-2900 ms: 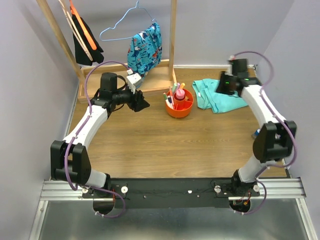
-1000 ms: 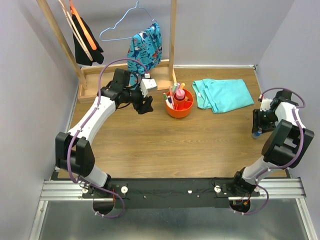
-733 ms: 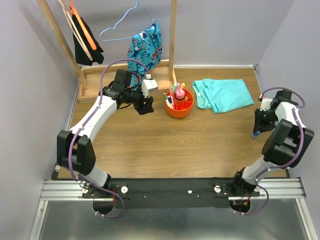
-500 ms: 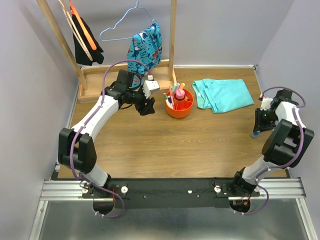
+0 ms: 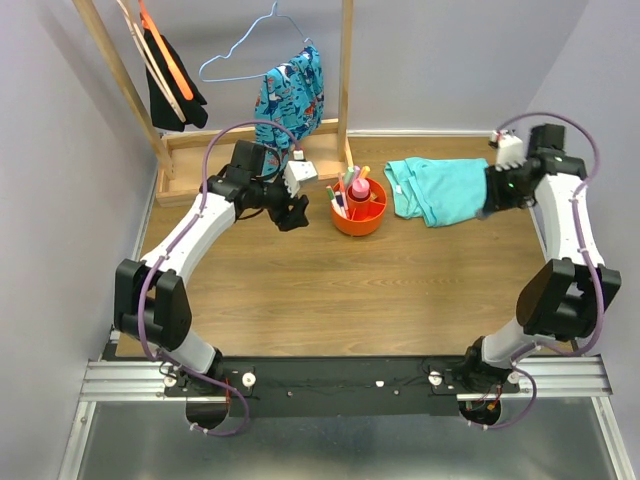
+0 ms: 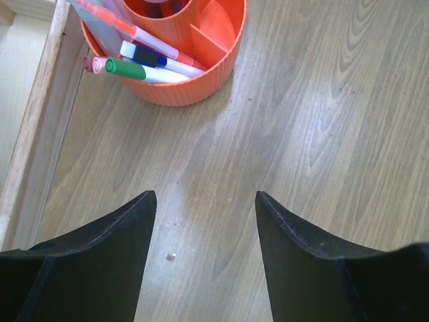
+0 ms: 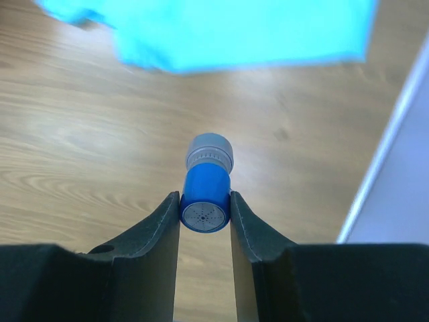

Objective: Sort the stationery into containers
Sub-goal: Pick up the stationery from the center of the board, then place the stationery in the storage box.

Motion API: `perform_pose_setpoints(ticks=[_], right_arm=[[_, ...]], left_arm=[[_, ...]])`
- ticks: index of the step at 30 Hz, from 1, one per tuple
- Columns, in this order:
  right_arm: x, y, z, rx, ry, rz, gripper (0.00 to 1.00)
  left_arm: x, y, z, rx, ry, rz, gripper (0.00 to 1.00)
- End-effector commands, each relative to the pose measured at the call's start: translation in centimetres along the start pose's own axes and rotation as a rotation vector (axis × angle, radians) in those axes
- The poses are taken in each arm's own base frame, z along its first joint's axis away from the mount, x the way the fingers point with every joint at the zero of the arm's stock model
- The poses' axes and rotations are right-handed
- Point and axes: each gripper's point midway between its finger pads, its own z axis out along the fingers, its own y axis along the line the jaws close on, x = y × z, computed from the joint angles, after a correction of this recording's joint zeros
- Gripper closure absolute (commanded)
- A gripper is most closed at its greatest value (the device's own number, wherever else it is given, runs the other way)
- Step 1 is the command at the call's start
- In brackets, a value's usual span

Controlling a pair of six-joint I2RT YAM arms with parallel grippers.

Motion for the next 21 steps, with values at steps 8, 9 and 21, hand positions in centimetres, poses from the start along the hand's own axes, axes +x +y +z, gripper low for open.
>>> perform_pose_setpoints(ticks=[8,9,21], right_arm=[[-9.4,14.7,2.6,-0.22,-0.049,-0.258,0.74],[-9.4,15.6,3.2,-0.234,-0.035,-0.278,0.74],[-10.9,24.4,5.9,-0.323,-0.019,-0.456,0.74]], left_arm=[[3.2,1.2,-6.0,-0.184,-0.004,-0.068,0.3],[3.6,1.1,-6.3,-0.188,-0.006,-0.078,0.3],[7.0,0.5,-8.9,-0.262,-0.051,-0.211,0.3]])
